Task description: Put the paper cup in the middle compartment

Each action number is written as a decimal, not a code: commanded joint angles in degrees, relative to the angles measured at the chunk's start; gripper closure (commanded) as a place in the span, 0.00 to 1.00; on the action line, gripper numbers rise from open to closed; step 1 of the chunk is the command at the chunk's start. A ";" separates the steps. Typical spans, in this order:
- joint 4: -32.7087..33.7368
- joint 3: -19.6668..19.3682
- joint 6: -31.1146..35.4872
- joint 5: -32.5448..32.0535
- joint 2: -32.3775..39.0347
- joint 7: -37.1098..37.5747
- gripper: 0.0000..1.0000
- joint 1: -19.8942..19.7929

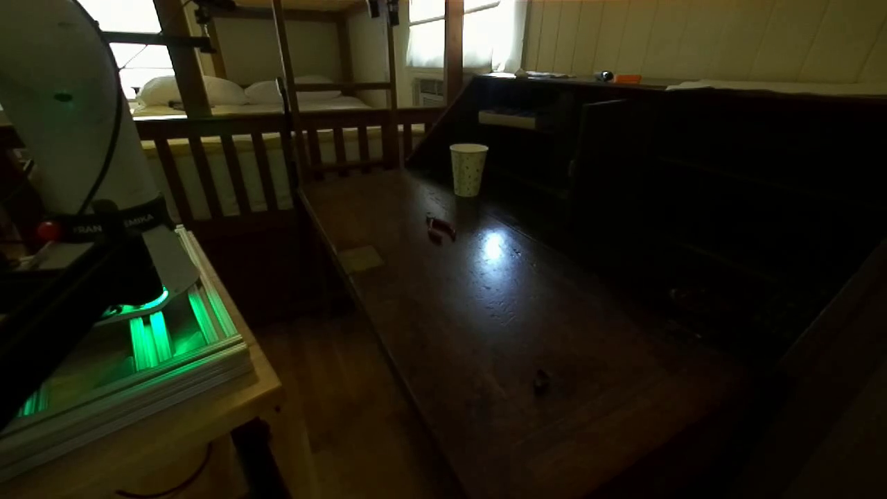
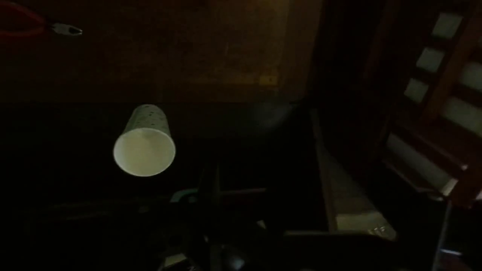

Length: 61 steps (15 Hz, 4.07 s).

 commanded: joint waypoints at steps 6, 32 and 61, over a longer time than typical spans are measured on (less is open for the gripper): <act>-1.46 -1.04 18.33 -14.29 11.39 24.42 0.00 -5.79; -2.66 -8.09 26.01 -17.42 26.79 37.66 0.00 -4.56; 9.88 -15.99 30.14 -12.00 31.31 49.81 0.99 -0.57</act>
